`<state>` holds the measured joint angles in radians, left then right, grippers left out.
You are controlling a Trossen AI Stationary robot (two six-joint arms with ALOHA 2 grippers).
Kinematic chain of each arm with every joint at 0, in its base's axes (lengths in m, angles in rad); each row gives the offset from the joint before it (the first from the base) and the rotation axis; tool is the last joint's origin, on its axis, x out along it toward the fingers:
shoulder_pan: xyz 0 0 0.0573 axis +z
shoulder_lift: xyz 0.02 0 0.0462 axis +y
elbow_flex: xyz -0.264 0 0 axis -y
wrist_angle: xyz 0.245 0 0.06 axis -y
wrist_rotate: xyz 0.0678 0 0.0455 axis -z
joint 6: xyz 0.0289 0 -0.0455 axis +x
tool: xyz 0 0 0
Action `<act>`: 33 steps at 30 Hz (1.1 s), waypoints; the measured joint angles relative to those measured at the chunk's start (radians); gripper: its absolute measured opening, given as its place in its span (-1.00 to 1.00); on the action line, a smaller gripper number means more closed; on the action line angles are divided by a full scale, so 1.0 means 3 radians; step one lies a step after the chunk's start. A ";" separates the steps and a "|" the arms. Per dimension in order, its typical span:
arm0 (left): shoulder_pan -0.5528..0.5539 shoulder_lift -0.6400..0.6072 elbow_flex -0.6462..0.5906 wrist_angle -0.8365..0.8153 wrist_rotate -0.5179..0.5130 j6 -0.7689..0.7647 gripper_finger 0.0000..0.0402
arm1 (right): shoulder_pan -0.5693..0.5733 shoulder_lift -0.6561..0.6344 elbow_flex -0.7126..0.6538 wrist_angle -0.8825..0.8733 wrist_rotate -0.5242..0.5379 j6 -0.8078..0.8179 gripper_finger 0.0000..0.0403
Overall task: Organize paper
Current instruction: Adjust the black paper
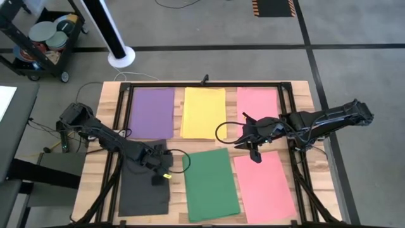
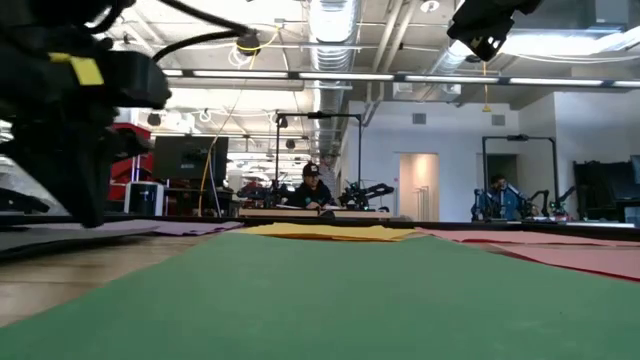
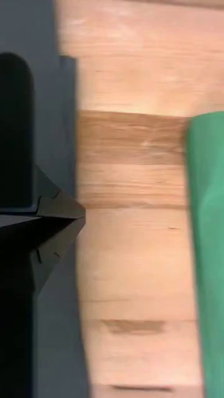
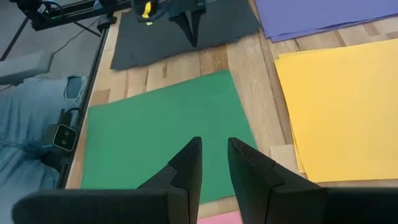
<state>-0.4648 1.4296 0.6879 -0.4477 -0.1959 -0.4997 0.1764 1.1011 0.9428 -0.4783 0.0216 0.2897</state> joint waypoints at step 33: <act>0.0282 0.0550 0.0280 0.0313 0.0692 0.0265 -1.00 | 0.0000 0.0000 0.0000 0.0000 0.0024 -0.0006 -0.62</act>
<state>-0.3801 1.5946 0.7719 -0.3538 0.0116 -0.4201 0.1764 1.1011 0.9428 -0.4783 0.0288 0.2879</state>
